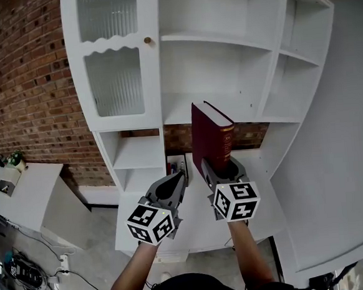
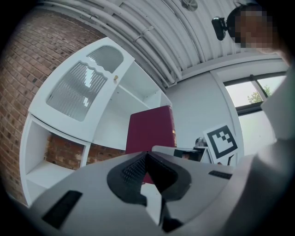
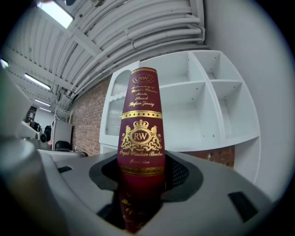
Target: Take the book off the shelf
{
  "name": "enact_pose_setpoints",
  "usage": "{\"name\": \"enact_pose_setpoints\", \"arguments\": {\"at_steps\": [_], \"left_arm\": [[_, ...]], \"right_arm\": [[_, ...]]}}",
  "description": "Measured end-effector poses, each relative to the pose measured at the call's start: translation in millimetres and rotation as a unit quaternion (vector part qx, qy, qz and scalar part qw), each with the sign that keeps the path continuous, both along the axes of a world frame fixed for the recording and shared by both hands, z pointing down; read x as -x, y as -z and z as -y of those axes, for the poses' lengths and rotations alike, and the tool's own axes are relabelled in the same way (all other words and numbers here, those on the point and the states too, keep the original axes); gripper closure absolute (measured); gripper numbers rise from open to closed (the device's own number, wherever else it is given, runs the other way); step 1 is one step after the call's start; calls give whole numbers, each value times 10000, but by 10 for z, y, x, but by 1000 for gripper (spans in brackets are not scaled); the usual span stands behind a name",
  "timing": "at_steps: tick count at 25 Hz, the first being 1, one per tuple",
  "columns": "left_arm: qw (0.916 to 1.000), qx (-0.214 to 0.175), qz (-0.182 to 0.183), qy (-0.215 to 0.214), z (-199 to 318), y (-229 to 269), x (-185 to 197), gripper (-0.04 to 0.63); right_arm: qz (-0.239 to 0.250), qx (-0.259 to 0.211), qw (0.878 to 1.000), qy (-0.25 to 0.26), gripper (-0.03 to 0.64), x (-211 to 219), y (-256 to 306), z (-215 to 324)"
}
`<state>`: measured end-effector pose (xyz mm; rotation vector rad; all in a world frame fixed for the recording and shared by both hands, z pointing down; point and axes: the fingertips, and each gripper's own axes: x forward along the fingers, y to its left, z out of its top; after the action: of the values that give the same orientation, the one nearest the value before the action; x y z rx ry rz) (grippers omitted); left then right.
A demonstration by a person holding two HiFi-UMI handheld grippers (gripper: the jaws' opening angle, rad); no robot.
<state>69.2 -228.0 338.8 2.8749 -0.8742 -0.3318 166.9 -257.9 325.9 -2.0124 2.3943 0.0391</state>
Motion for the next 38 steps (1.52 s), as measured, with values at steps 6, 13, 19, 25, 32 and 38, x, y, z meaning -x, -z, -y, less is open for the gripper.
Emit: {"name": "enact_pose_setpoints", "arguments": {"at_steps": [6, 13, 19, 25, 32, 38], "left_arm": [[9999, 63, 60, 101, -133, -49, -144, 588], [9997, 92, 151, 159, -359, -87, -373, 588], [9994, 117, 249, 212, -538, -119, -502, 588], [9986, 14, 460, 265, -707, -176, -581, 588], [9982, -72, 505, 313, -790, -156, -452, 588], [9986, -1, 459, 249, -815, -156, -260, 588]], "right_arm": [[78, 67, 9999, 122, 380, -129, -93, -149], [168, 54, 9995, 250, 380, -306, -149, -376], [199, 75, 9991, 356, 380, -414, -191, -522], [318, 18, 9987, 397, 380, -445, -219, -617], [293, 38, 9989, 352, 380, -340, -231, -725], [285, 27, 9993, 240, 380, -202, -208, -758]]}}
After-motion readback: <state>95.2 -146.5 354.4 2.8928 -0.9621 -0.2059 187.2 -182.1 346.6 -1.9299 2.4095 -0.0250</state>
